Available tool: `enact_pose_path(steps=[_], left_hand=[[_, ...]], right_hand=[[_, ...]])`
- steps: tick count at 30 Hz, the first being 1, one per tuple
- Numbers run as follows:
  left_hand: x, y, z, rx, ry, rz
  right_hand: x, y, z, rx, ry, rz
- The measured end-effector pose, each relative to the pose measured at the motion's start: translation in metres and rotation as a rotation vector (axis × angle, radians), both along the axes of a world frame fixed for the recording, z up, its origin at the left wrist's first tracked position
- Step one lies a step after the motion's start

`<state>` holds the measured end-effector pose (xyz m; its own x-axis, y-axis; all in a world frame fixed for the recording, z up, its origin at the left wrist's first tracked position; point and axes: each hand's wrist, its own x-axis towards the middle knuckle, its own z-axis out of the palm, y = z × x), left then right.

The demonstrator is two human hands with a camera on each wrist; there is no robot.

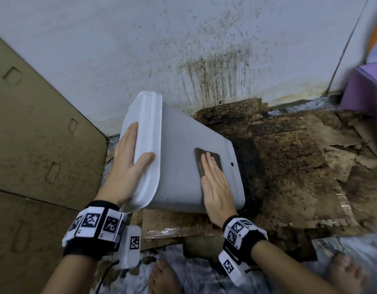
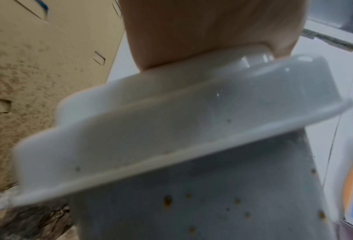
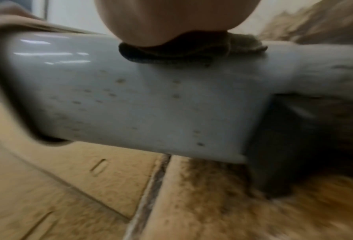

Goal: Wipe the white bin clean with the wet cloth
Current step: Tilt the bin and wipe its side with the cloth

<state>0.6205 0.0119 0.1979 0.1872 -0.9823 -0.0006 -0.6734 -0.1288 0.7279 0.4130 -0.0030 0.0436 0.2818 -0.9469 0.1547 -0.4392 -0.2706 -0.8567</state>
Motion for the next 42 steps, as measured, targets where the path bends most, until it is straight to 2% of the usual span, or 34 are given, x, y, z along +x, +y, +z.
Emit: enact_pose_path(steps=[4, 8, 11, 16, 21, 25, 30, 36, 42], left_hand=[[-0.002, -0.002, 0.0, -0.015, -0.002, -0.017], [-0.005, -0.003, 0.001, -0.02, 0.005, -0.024], [-0.004, -0.002, 0.001, -0.022, 0.009, -0.025], [-0.004, -0.004, -0.001, -0.032, -0.025, -0.033], [-0.007, -0.007, -0.001, -0.038, -0.044, -0.038], [-0.005, -0.008, -0.002, -0.035, -0.044, -0.034], [-0.008, -0.009, -0.001, -0.038, -0.057, -0.038], [-0.01, -0.009, -0.002, -0.046, -0.079, -0.043], [-0.011, -0.009, -0.002, -0.032, -0.048, -0.035]], right_hand=[[-0.026, -0.006, -0.04, 0.117, -0.003, -0.09], [-0.04, -0.009, -0.06, 0.182, -0.002, -0.159], [-0.038, -0.009, -0.062, 0.249, -0.02, -0.181], [-0.033, -0.007, -0.061, 0.249, 0.01, -0.211], [-0.027, -0.008, -0.061, 0.237, -0.038, -0.289], [-0.011, -0.005, -0.039, 0.243, -0.026, -0.323], [0.018, 0.005, 0.0, 0.217, -0.089, -0.284], [0.053, 0.012, 0.067, 0.124, -0.081, -0.113], [0.064, 0.022, 0.102, 0.178, -0.197, 0.038]])
